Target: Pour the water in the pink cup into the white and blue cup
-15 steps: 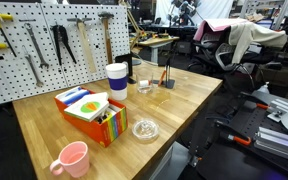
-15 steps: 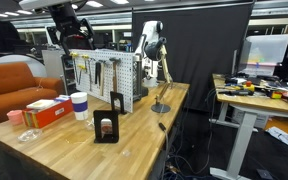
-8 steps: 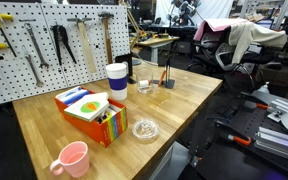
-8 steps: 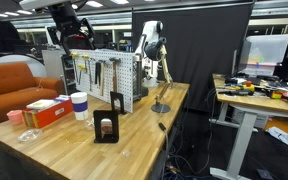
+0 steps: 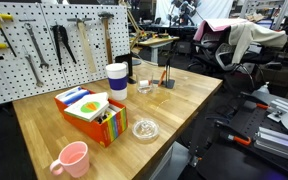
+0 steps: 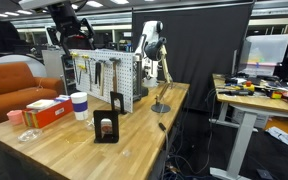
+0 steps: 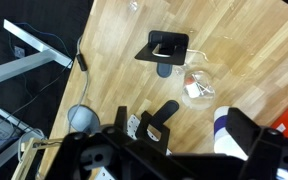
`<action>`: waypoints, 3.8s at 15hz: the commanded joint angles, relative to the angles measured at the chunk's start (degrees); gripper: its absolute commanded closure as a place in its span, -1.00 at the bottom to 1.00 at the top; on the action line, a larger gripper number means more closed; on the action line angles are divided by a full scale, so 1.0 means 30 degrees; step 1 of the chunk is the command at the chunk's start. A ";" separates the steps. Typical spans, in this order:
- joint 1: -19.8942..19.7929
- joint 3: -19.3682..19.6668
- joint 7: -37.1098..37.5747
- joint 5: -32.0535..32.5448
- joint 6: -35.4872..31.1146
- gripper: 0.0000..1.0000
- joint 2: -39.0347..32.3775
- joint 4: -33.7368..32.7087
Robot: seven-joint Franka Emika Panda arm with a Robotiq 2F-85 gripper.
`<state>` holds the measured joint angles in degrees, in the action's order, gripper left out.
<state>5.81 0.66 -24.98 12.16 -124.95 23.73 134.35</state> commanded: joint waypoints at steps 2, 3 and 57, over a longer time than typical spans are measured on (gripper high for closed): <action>-0.0010 -0.0016 -0.0003 -0.0008 0.0036 -1.00 -0.0006 -0.0028; -0.0013 -0.0003 -0.0131 0.0093 -0.0115 -1.00 0.0002 0.0010; 0.0451 0.0547 -0.4014 -0.1162 0.0295 -1.00 -0.0015 -0.0055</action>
<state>7.28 2.43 -36.98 8.75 -124.25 23.71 134.33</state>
